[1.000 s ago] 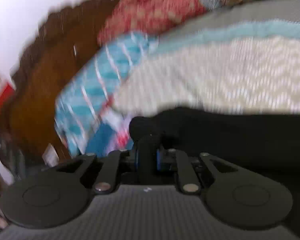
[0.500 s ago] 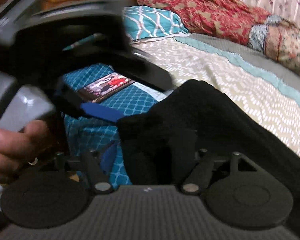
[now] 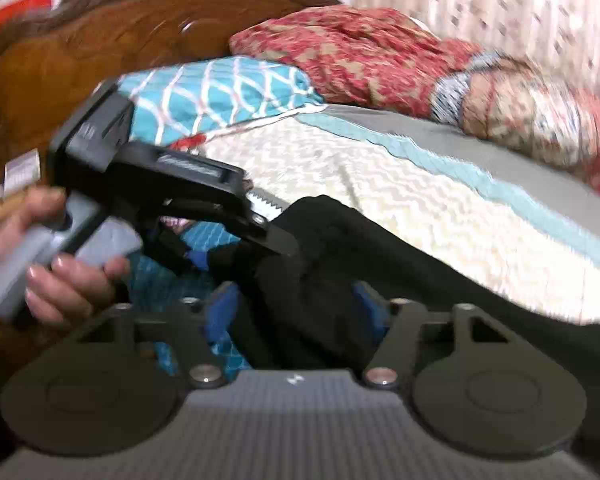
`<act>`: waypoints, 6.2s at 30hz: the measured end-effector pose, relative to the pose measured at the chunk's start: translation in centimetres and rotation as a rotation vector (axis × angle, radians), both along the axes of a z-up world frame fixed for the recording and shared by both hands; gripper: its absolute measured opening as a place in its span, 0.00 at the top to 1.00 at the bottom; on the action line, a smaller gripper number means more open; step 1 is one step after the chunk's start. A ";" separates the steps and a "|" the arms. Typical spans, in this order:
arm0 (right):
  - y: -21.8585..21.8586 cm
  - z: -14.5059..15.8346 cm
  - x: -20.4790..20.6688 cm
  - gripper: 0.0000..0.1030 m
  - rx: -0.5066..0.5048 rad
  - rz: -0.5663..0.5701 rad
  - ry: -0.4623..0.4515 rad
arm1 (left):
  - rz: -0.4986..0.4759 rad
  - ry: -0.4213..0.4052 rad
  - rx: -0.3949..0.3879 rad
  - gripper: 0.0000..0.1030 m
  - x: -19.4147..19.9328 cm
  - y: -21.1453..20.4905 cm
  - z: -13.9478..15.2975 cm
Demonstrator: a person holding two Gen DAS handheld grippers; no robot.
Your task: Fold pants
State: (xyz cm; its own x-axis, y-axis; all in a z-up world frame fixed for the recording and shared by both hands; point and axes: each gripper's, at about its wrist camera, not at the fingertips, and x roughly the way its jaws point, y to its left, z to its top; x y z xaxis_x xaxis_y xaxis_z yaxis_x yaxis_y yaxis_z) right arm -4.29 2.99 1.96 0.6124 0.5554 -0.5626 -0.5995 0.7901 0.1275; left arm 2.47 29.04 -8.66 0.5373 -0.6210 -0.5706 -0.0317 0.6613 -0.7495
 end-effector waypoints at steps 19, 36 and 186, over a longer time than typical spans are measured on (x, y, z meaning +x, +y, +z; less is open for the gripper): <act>-2.8 -6.6 3.9 0.85 0.327 -0.178 0.443 | -0.099 -0.217 0.428 0.80 -2.9 -9.9 7.1; -20.9 -7.7 -0.2 0.80 0.519 -0.525 0.457 | -0.495 -0.219 0.394 0.56 -0.3 -32.3 7.4; -47.2 -12.3 -11.0 0.14 0.798 -1.090 0.147 | -0.308 -0.193 0.768 0.00 -0.5 -36.2 0.4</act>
State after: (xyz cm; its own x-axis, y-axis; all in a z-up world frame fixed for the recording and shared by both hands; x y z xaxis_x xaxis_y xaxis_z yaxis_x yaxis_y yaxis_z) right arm -15.27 -44.22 -10.33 0.9087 0.0339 -0.4161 0.3363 0.5311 0.7777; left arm 1.97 -7.18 -8.21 0.5388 -0.2330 -0.8096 0.3156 0.9468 -0.0625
